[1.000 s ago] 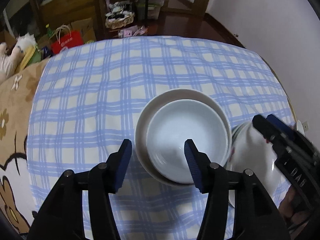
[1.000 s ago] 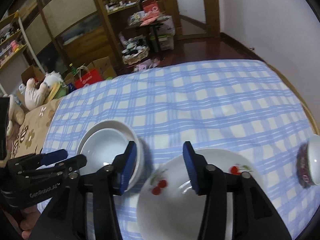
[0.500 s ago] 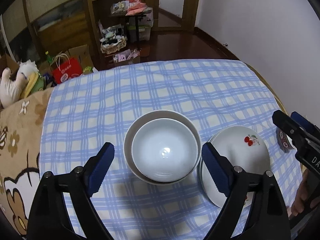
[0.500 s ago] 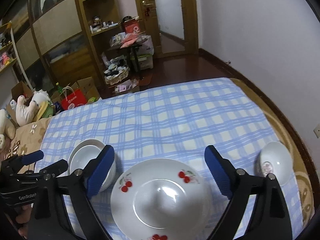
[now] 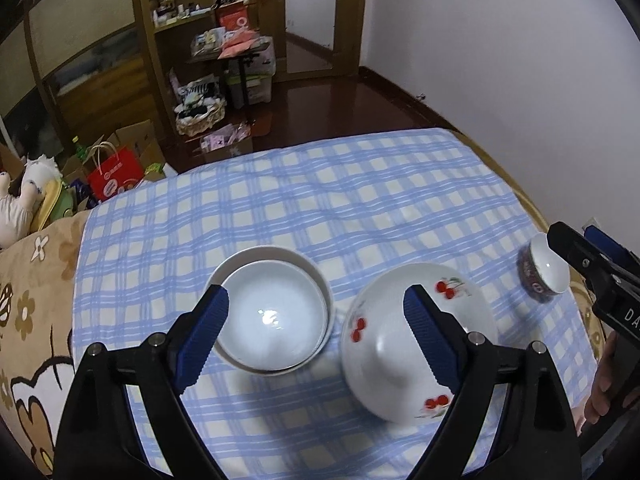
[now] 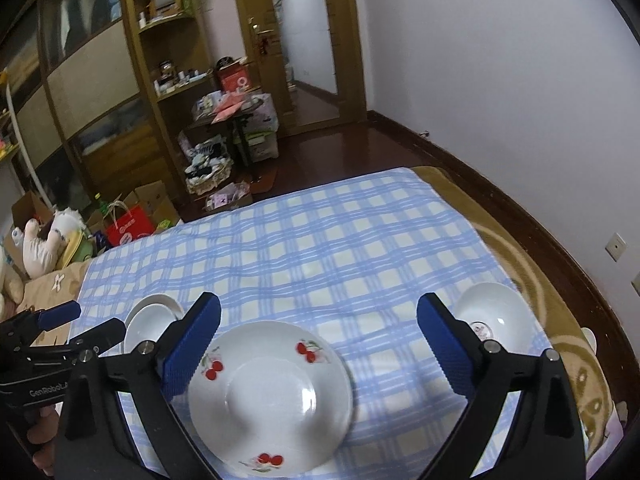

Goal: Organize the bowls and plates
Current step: 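Open both tools and withdraw them from the nested bowls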

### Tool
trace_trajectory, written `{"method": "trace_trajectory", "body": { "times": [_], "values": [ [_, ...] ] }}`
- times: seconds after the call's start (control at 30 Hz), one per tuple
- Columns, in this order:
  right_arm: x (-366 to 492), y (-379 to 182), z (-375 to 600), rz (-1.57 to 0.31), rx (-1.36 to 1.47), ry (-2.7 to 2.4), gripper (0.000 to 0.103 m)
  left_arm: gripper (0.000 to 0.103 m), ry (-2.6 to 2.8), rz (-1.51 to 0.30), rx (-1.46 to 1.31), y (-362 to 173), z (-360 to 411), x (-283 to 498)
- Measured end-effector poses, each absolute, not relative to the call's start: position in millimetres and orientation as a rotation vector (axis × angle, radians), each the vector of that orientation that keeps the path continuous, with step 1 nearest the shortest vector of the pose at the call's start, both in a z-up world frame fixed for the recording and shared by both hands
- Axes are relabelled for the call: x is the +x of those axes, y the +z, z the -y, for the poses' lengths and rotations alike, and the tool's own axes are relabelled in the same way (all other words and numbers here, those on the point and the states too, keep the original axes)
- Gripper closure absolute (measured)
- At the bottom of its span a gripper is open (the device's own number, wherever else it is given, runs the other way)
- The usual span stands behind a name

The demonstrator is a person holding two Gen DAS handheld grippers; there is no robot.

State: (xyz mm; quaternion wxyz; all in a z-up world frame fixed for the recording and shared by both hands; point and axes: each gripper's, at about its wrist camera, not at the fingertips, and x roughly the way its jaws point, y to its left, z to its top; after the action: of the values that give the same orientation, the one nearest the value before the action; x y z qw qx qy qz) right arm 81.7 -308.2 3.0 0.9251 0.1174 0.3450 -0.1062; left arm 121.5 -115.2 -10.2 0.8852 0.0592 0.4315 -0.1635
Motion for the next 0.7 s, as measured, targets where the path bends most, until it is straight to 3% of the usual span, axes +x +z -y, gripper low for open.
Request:
{"method": "trace_trajectory", "body": {
  "times": [0.7],
  "values": [
    [34.4,18.4,388.4,-0.628,0.252,-0.387,0.000,0.015,-0.475,-0.820,0.188,14.7,206.1,105.3]
  ]
}}
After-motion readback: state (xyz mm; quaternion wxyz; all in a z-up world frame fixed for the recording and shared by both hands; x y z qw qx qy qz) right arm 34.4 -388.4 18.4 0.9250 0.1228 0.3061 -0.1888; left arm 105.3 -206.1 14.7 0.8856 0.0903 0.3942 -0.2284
